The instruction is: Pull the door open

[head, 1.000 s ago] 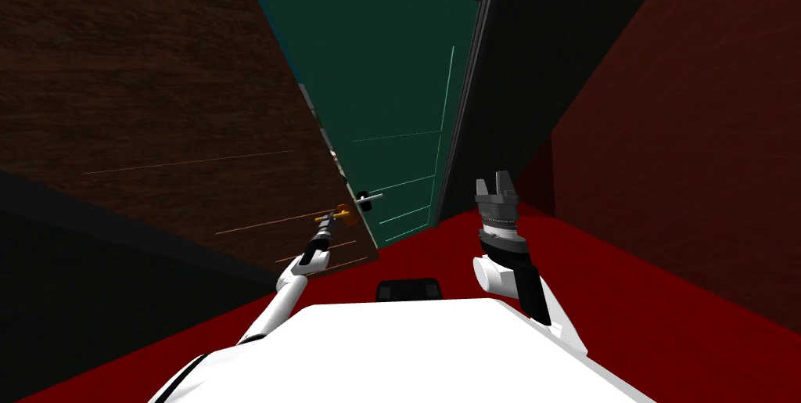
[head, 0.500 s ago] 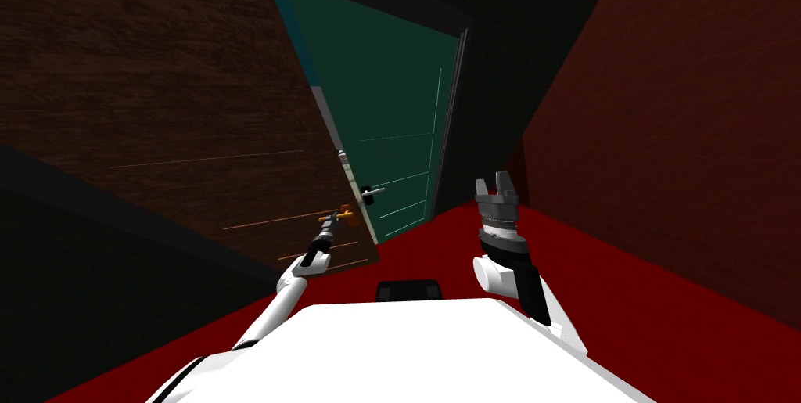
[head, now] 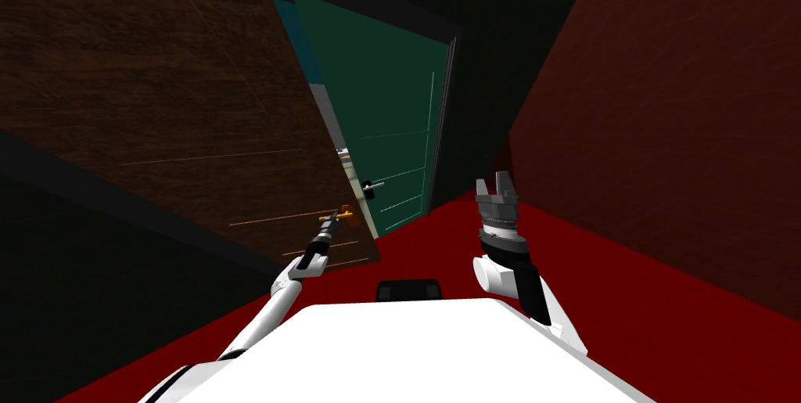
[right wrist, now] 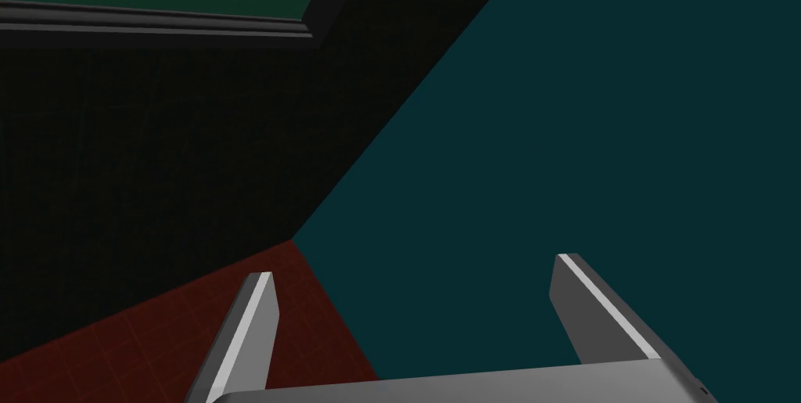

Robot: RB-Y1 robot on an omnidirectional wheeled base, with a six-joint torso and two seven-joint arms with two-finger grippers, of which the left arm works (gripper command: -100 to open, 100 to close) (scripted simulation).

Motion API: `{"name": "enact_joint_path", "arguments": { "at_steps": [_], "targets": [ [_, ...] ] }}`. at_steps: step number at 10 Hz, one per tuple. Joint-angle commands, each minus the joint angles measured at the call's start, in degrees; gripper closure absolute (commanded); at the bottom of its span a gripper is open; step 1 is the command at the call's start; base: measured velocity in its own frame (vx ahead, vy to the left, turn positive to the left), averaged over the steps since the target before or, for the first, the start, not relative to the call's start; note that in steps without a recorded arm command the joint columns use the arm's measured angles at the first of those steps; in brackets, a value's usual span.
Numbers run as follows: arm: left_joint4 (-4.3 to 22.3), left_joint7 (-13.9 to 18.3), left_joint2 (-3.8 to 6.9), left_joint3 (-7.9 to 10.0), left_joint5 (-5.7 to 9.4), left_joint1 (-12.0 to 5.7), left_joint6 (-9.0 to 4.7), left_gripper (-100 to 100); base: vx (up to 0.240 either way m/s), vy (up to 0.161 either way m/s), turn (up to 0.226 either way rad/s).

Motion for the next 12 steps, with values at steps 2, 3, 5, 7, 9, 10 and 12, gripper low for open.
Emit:
{"name": "enact_joint_path", "arguments": {
  "at_steps": [2,3,5,7,9,10,12],
  "targets": [
    [-1.0,1.7,1.22,-2.02,-0.19,1.18,-1.17,100,-0.213,0.073,-0.093],
    [-1.5,2.5,1.84,-2.82,-0.26,1.71,-1.6,100,-0.231,0.086,-0.095],
    [-1.8,2.6,2.19,-2.84,-0.22,1.9,-1.33,100,-0.154,0.053,-0.073],
    [-2.9,4.6,3.99,-4.51,-0.44,3.97,-3.43,100,-0.192,0.06,-0.132],
    [-3.7,6.0,5.41,-5.64,-0.57,5.41,-5.1,100,-0.222,0.087,-0.126],
    [-4.1,6.7,6.12,-6.2,-0.64,6.13,-5.93,100,-0.238,0.09,-0.118],
    [-5.0,8.1,7.57,-7.36,-0.77,7.61,-7.65,100,-0.227,0.117,-0.113]
  ]
}}
